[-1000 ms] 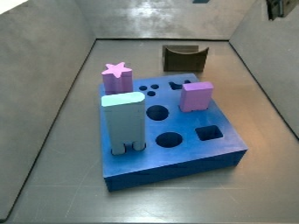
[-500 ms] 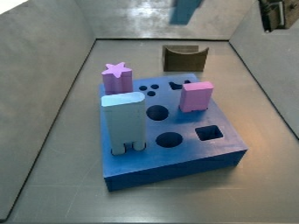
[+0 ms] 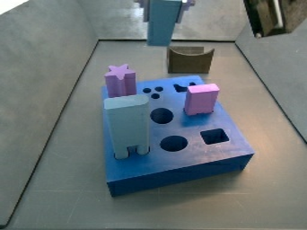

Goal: Pick up the rectangle object. Move up. Place the rectangle object on the fixture. Regrasp the rectangle object. Move to above the board. Insert the rectangle object.
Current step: Move to above the board.

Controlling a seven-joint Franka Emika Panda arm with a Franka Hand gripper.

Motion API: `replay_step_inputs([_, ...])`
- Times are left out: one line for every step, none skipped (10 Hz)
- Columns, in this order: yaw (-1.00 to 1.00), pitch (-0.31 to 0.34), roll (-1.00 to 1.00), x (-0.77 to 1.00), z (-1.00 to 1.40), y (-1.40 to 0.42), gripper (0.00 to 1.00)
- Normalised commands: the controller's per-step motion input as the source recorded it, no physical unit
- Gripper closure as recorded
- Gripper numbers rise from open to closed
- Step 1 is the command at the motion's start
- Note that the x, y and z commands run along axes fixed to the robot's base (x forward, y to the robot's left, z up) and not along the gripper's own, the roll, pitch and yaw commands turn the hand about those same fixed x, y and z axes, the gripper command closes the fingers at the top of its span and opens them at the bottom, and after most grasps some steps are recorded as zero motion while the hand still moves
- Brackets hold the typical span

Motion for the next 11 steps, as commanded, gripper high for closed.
replay_step_inputs([-0.08, -0.023, -1.00, -0.12, 0.01, -0.06, 1.00])
replay_step_inputs([-0.07, -0.024, -1.00, -0.09, 0.01, -0.02, 1.00])
replay_step_inputs([-0.07, -0.022, -1.00, -0.08, 0.01, 0.01, 1.00])
replay_step_inputs([-0.07, -0.022, -1.00, -0.07, 0.01, 0.03, 1.00])
replay_step_inputs([-0.06, -0.024, -1.00, -0.06, 0.01, 0.04, 1.00])
replay_step_inputs([-0.05, -0.023, -1.00, -0.05, 0.01, 0.04, 1.00])
replay_step_inputs([-0.05, -0.026, -1.00, -0.05, 0.01, 0.04, 1.00])
replay_step_inputs([-0.05, -0.032, -1.00, -0.05, 0.01, 0.04, 1.00])
replay_step_inputs([-0.04, -0.038, -1.00, -0.05, 0.01, 0.04, 1.00])
replay_step_inputs([-0.04, -0.043, -1.00, -0.05, 0.01, 0.04, 1.00])
replay_step_inputs([-0.03, -0.056, -1.00, -0.05, 0.01, 0.04, 1.00])
